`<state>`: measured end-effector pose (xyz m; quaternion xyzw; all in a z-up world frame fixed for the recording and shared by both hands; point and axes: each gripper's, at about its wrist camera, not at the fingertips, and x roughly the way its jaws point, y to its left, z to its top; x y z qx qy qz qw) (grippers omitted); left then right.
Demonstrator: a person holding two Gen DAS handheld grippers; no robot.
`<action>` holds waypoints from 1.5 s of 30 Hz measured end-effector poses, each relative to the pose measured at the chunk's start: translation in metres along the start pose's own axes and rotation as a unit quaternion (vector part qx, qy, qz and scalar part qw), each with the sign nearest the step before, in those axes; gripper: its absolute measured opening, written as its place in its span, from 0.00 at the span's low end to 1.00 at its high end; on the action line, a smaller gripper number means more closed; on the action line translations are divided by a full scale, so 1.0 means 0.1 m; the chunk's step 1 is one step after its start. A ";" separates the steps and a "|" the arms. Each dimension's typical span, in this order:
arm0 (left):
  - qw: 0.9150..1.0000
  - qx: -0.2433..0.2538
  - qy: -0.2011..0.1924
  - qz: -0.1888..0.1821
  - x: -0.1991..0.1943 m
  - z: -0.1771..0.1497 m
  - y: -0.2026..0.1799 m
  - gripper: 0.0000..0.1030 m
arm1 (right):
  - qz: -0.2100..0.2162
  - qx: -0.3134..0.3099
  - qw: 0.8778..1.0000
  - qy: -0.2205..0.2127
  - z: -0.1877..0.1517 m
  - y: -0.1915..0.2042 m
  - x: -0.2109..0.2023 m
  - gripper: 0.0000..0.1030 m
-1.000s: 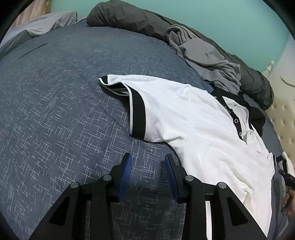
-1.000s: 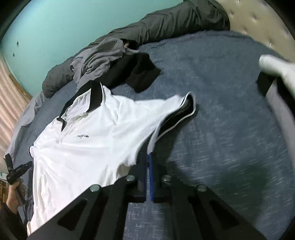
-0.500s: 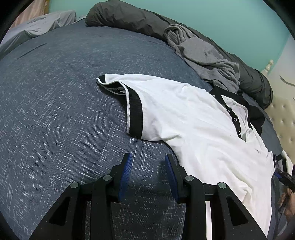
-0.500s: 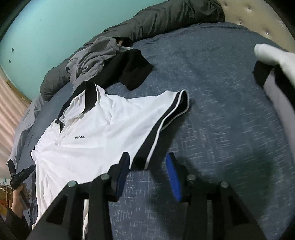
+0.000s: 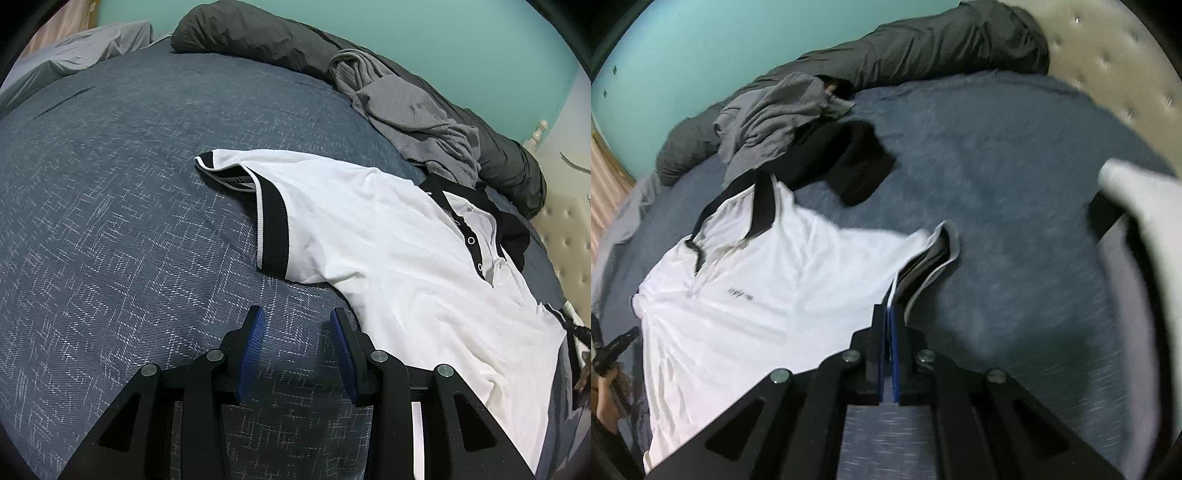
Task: Fold clothes
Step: 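Pull the sleeve outward from the shirt body with the right gripper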
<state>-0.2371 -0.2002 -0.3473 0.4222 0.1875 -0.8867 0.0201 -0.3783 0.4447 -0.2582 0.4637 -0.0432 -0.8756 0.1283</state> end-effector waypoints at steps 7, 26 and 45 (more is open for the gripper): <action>1.000 0.001 0.002 0.000 0.01 -0.01 0.00 0.39 | -0.042 -0.016 0.995 0.094 -0.14 0.02 0.42 0.01; 1.000 0.005 0.007 0.000 0.04 -0.02 -0.04 0.39 | 0.090 0.180 0.979 0.030 -0.53 -0.46 0.47 0.43; 0.998 0.034 0.037 -0.048 -0.45 -0.33 -0.35 0.39 | 0.034 0.155 0.987 0.008 -0.74 -0.22 -0.23 0.05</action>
